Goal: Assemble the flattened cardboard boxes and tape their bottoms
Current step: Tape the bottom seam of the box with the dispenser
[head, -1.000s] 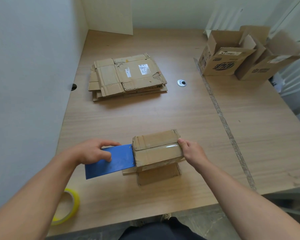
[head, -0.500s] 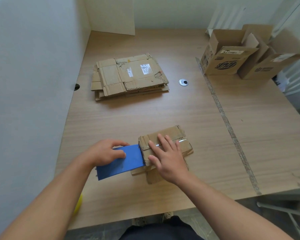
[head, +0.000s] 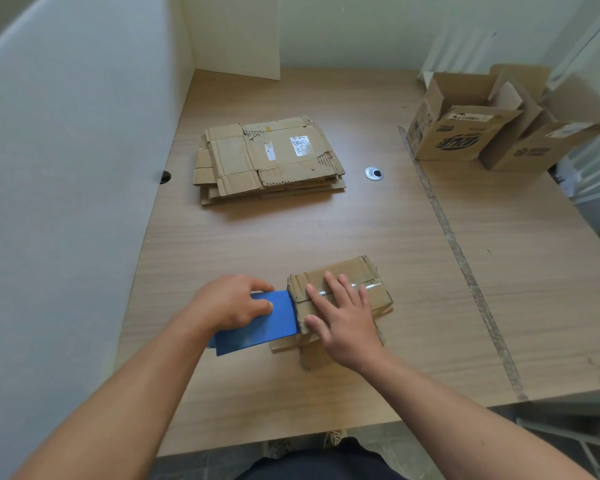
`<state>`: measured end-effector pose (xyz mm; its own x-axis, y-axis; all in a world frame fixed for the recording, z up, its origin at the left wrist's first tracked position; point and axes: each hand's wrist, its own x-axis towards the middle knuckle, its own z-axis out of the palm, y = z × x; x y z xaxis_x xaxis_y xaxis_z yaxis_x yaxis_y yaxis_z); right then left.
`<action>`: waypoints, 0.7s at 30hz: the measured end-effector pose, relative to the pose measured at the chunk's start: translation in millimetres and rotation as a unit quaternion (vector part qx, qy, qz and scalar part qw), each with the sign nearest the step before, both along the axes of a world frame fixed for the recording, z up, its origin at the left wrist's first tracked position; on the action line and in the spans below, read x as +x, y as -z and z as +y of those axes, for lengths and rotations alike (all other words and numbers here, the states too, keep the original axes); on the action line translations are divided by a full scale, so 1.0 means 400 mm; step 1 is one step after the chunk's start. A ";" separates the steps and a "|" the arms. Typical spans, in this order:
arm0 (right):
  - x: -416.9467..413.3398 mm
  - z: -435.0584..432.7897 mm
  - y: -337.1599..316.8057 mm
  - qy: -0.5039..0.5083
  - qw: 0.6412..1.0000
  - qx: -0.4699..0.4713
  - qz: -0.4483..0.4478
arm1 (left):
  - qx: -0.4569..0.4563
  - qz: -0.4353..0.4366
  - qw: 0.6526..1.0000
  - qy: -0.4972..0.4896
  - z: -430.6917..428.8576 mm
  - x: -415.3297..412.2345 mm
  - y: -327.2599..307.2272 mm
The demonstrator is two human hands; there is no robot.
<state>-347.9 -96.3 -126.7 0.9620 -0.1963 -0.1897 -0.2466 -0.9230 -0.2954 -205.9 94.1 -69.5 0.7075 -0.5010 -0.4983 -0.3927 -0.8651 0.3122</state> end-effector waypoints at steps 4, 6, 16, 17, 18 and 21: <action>-0.001 -0.005 -0.008 -0.014 1.000 -0.010 0.008 | 0.016 -0.029 0.999 0.021 -0.029 -0.070 0.045; 0.001 -0.017 -0.020 -0.024 1.000 -0.013 0.010 | -0.015 -0.014 1.000 -0.017 -0.009 -0.074 0.057; -0.015 0.019 -0.059 -0.060 0.995 -0.078 -0.007 | -0.103 -0.008 0.983 -0.153 0.091 0.010 0.009; -0.021 0.018 -0.061 -0.058 0.995 -0.079 -0.014 | -0.116 0.004 0.981 -0.158 0.094 0.008 0.009; -0.027 0.016 -0.062 -0.053 0.995 -0.080 -0.019 | -0.124 0.014 0.979 -0.160 0.098 0.003 0.011; -0.047 -0.001 -0.052 -0.058 0.995 -0.077 -0.009 | -0.142 0.026 0.976 -0.162 0.105 -0.009 0.013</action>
<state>-366.7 -96.9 -105.8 0.9829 -0.1090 -0.1487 -0.1316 -0.9795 -0.1522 -209.4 135.9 -74.6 0.8293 -0.3781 -0.4114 -0.0899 -0.8171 0.5695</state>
